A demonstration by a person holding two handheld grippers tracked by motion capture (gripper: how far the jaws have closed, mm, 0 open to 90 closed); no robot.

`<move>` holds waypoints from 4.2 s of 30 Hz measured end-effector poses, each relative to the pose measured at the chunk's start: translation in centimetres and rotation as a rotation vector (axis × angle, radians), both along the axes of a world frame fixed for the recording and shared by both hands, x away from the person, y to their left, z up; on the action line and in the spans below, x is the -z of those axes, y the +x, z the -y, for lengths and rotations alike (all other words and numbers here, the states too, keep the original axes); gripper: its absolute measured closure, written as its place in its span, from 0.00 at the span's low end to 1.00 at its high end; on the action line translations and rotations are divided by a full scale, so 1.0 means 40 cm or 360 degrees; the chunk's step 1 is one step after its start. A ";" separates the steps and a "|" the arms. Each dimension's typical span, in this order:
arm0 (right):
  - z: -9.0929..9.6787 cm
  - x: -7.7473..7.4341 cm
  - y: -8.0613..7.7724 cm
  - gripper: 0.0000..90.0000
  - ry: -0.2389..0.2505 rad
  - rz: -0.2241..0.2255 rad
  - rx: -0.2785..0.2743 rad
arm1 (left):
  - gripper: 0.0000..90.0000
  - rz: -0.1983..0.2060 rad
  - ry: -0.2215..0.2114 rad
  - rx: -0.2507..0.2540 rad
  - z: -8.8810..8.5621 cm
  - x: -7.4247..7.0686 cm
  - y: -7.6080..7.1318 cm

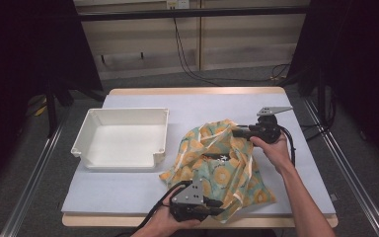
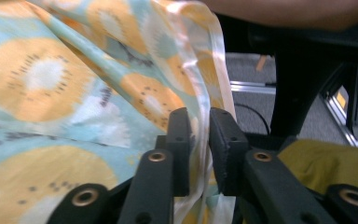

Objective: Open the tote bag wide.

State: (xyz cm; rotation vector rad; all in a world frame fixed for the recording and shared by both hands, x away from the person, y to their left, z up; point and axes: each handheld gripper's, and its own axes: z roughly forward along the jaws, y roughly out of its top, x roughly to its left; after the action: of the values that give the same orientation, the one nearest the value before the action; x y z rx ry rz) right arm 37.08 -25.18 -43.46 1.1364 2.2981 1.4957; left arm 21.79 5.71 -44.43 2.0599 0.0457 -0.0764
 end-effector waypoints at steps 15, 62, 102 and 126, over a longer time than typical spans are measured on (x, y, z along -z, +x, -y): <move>0.041 -0.106 -0.112 0.64 0.0060 0.0128 0.0039 | 0.76 0.0036 -0.0228 -0.0196 -0.069 -0.128 0.092; -0.170 -0.039 -0.236 1.00 -0.0056 0.0042 -0.0544 | 1.00 -0.0192 -0.0022 -0.0622 -0.137 -0.073 0.391; -0.018 -0.068 -0.264 0.67 -0.0025 0.0183 -0.0180 | 0.80 -0.0123 -0.0141 -0.0318 -0.057 -0.134 0.261; -0.060 0.048 -0.125 0.48 -0.0202 -0.0057 -0.0014 | 1.00 -0.0160 0.0252 0.0205 0.117 -0.009 0.141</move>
State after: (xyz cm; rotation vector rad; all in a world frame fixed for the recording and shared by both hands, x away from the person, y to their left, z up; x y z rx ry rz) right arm 32.09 -22.76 -45.39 1.1286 2.3865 1.3212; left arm 27.43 1.04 -44.09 2.2148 -0.0195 -0.2640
